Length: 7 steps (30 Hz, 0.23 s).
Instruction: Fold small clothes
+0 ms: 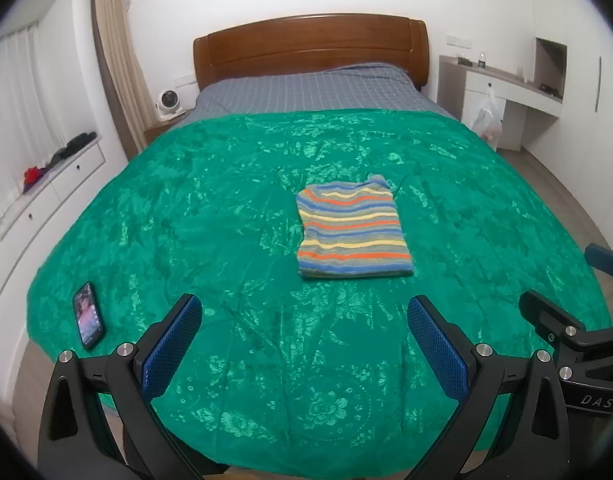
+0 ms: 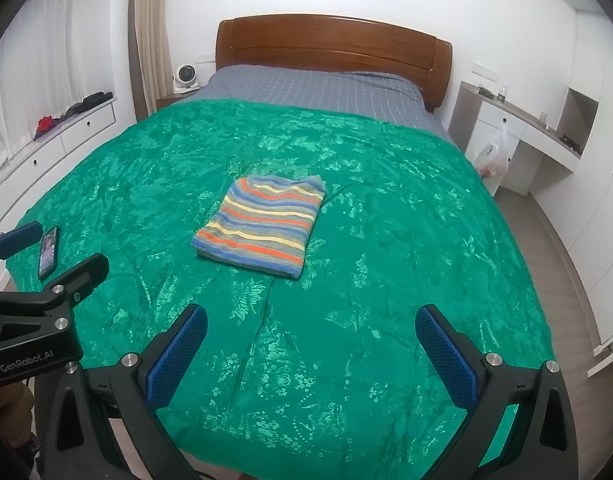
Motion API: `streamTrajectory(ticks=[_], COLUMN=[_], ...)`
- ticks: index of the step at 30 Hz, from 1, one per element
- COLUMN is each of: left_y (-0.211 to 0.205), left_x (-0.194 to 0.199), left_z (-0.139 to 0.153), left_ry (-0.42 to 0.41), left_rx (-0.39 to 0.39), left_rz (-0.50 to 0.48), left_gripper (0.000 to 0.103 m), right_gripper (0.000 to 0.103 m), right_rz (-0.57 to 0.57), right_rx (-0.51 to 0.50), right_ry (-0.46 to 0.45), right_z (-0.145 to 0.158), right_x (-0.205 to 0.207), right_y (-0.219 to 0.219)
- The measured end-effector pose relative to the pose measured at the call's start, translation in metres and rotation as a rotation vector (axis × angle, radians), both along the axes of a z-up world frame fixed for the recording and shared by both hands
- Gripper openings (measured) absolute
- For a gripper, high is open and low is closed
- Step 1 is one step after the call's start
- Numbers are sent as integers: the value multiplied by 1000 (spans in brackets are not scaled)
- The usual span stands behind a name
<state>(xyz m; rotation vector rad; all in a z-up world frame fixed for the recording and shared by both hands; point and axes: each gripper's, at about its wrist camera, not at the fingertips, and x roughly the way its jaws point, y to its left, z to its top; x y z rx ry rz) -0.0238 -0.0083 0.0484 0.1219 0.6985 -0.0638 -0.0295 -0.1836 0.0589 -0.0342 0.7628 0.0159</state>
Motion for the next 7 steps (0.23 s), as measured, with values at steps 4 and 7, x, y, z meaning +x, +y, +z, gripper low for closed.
streamTrajectory(ticks=[4, 7], left_y=[0, 0], left_x=[2, 2], left_z=[-1, -1], left_ry=[2, 0], left_rx=[3, 9], left_rz=[22, 24], left_gripper=[103, 103], right_gripper=[103, 103], right_rz=[1, 1], right_rx=[-5, -3], right_ry=[7, 2], right_z=[-1, -1], right_x=[1, 1], right_y=[-1, -1])
